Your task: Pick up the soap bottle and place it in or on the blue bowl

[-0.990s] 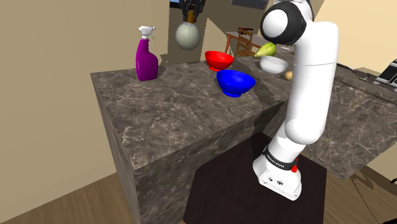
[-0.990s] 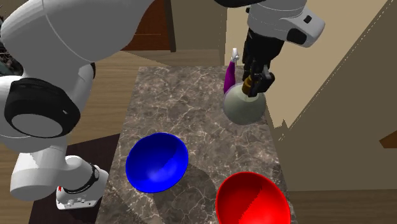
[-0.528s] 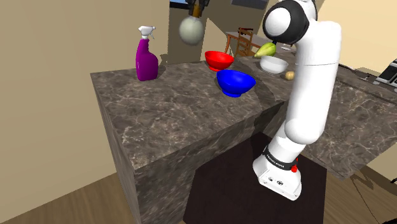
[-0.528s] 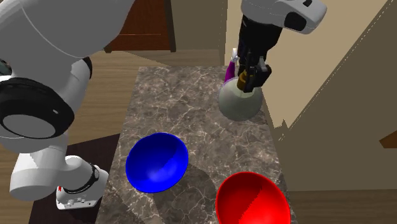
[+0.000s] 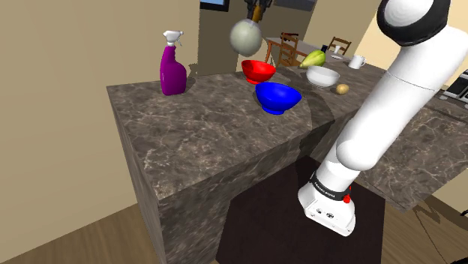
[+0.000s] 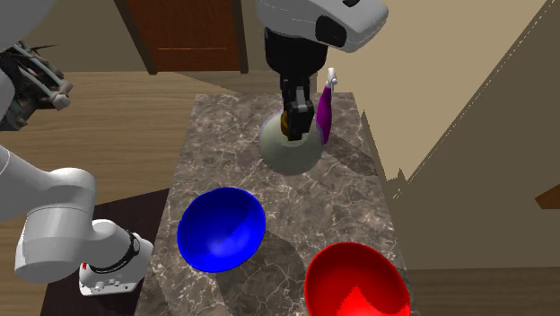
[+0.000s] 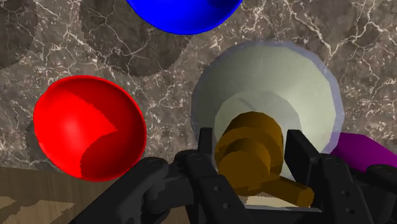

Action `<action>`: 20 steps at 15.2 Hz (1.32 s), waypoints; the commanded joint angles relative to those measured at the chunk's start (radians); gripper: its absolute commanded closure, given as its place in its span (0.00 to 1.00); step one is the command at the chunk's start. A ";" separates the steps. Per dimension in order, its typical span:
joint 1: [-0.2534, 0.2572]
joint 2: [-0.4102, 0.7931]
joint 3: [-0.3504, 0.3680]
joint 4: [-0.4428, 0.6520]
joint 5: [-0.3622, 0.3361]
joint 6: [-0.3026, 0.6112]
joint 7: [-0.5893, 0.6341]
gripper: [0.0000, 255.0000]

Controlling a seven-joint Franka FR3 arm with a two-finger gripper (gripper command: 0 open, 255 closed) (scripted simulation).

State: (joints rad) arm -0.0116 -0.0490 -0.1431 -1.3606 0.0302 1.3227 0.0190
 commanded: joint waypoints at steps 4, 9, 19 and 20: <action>-0.008 -0.188 -0.004 -0.172 -0.028 -0.015 -0.015 1.00; -0.021 -0.352 -0.010 -0.286 -0.055 -0.063 -0.035 1.00; -0.034 -0.490 -0.012 -0.499 -0.074 0.013 -0.043 1.00; -0.035 -0.497 -0.012 -0.520 -0.075 0.026 -0.043 1.00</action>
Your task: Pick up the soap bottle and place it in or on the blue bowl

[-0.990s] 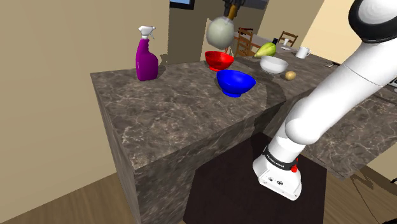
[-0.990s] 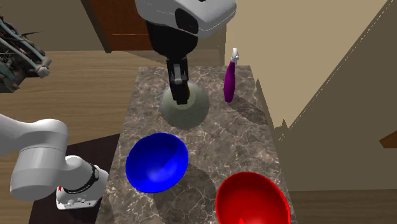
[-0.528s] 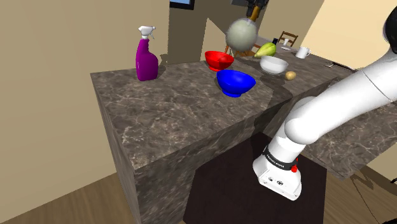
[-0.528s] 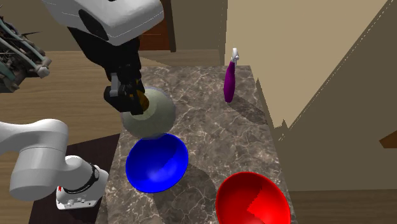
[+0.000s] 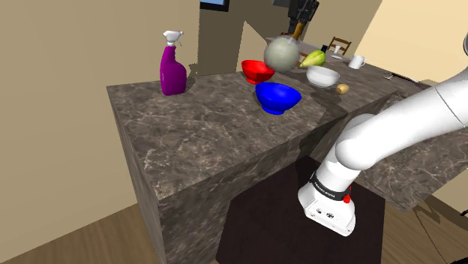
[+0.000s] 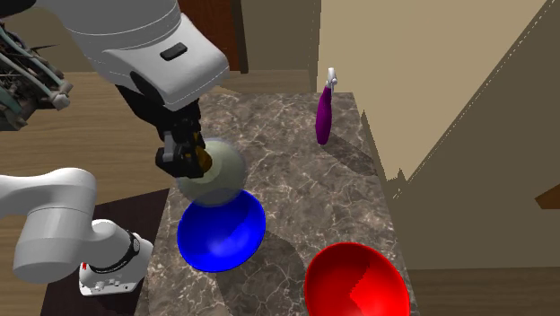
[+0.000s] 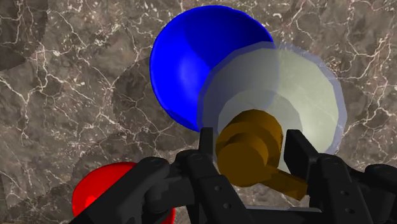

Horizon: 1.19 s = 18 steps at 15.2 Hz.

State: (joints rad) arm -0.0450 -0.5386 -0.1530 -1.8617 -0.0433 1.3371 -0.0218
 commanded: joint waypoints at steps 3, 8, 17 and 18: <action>-0.003 -0.028 -0.002 -0.077 -0.004 0.050 -0.001 1.00; -0.006 -0.058 -0.003 -0.170 -0.008 0.114 0.000 1.00; -0.010 -0.090 -0.006 -0.289 -0.014 0.200 0.001 1.00; -0.010 -0.090 -0.006 -0.289 -0.014 0.200 0.001 1.00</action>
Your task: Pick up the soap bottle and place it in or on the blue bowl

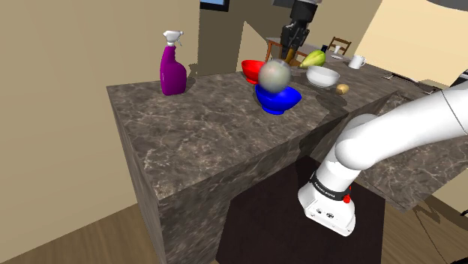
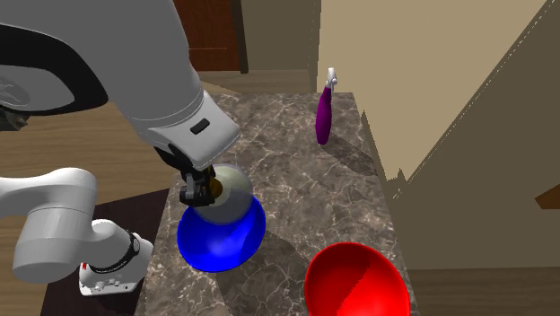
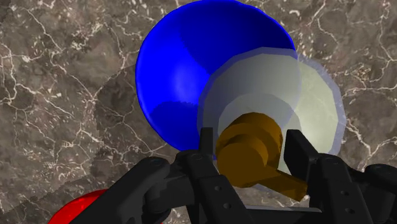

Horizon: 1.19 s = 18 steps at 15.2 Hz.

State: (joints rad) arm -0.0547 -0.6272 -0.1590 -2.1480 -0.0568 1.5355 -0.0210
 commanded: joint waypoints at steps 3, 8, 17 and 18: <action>0.000 -0.001 0.000 -0.003 0.000 0.002 0.000 1.00; 0.000 -0.001 0.000 -0.003 0.000 0.002 0.000 0.00; 0.004 0.045 0.001 0.163 0.006 -0.118 -0.005 0.00; 0.004 0.045 0.001 0.163 0.006 -0.118 -0.005 0.00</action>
State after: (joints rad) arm -0.0502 -0.5843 -0.1575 -1.9899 -0.0508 1.4214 -0.0247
